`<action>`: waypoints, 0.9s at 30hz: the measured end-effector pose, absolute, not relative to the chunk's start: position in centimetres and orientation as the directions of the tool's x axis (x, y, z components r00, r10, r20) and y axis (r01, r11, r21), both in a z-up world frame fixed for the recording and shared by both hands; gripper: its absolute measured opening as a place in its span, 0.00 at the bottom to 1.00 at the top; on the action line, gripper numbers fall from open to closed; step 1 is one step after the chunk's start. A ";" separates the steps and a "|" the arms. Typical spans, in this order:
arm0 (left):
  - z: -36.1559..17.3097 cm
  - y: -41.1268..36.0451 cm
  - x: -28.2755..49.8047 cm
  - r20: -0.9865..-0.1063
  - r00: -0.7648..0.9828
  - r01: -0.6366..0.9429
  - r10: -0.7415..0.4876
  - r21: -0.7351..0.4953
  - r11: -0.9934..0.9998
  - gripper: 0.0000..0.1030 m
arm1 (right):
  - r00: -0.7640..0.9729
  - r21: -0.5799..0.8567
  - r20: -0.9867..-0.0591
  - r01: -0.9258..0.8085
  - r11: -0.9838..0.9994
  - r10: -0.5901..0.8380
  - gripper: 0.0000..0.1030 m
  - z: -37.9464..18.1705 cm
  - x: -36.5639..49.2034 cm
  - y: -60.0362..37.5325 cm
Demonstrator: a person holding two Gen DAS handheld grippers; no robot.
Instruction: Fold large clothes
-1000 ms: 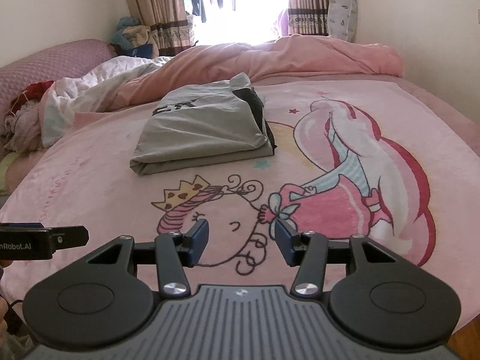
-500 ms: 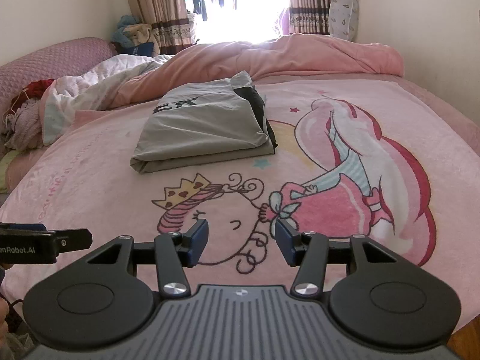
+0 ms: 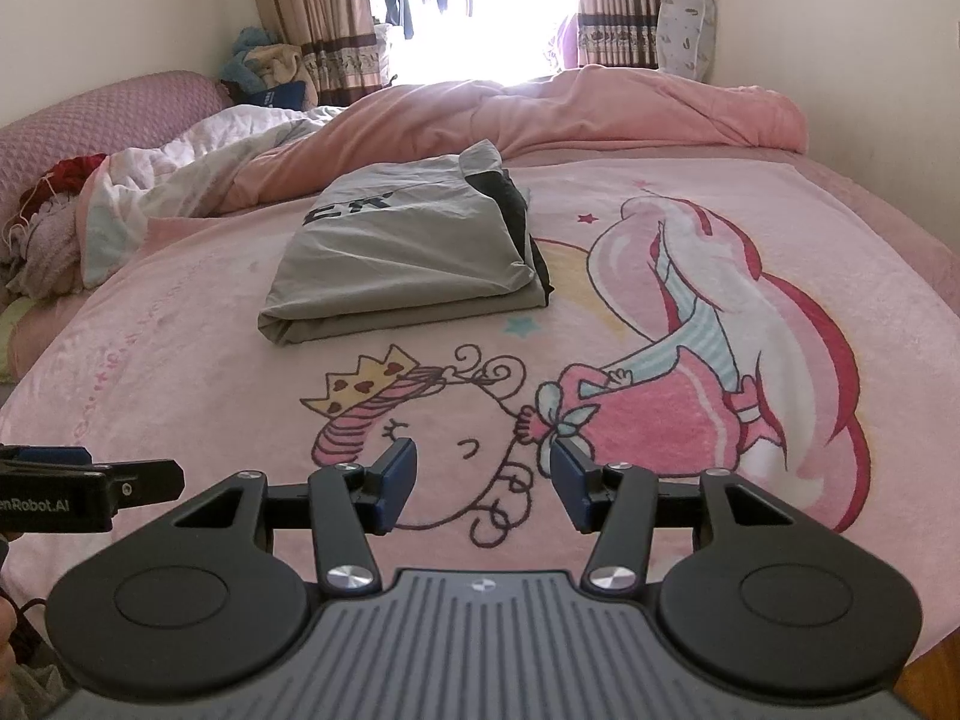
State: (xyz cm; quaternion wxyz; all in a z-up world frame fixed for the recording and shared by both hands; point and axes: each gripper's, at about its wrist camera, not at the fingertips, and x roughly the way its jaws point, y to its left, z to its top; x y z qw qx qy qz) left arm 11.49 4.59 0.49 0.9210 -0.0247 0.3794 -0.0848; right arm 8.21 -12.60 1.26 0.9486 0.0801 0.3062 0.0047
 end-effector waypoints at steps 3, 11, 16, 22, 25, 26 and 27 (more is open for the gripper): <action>0.4 4.6 11.6 -0.697 0.696 0.137 -0.174 -0.109 0.985 1.00 | 0.812 0.152 -0.581 0.040 0.988 0.057 0.59 1.2 8.3 -12.6; 0.4 4.6 11.8 -0.698 0.694 0.139 -0.176 -0.111 0.984 1.00 | 0.810 0.150 -0.584 0.041 0.988 0.055 0.59 1.2 8.4 -12.6; 0.4 4.7 11.8 -0.697 0.695 0.140 -0.177 -0.110 0.984 1.00 | 0.809 0.150 -0.585 0.041 0.988 0.055 0.59 1.1 8.5 -12.8; 0.4 4.5 11.9 -0.694 0.698 0.139 -0.174 -0.107 0.984 1.00 | 0.809 0.150 -0.585 0.042 0.988 0.055 0.59 1.2 8.5 -12.8; 0.4 4.3 12.0 -0.694 0.699 0.139 -0.173 -0.105 0.985 1.00 | 0.809 0.149 -0.585 0.042 0.988 0.054 0.59 1.2 8.5 -12.8; 0.5 4.2 11.9 -0.694 0.699 0.138 -0.172 -0.104 0.985 1.00 | 0.809 0.149 -0.585 0.042 0.988 0.054 0.59 1.2 8.5 -12.8; 0.5 4.1 11.8 -0.694 0.700 0.138 -0.171 -0.104 0.985 1.00 | 0.810 0.150 -0.584 0.042 0.988 0.054 0.59 1.2 8.6 -12.9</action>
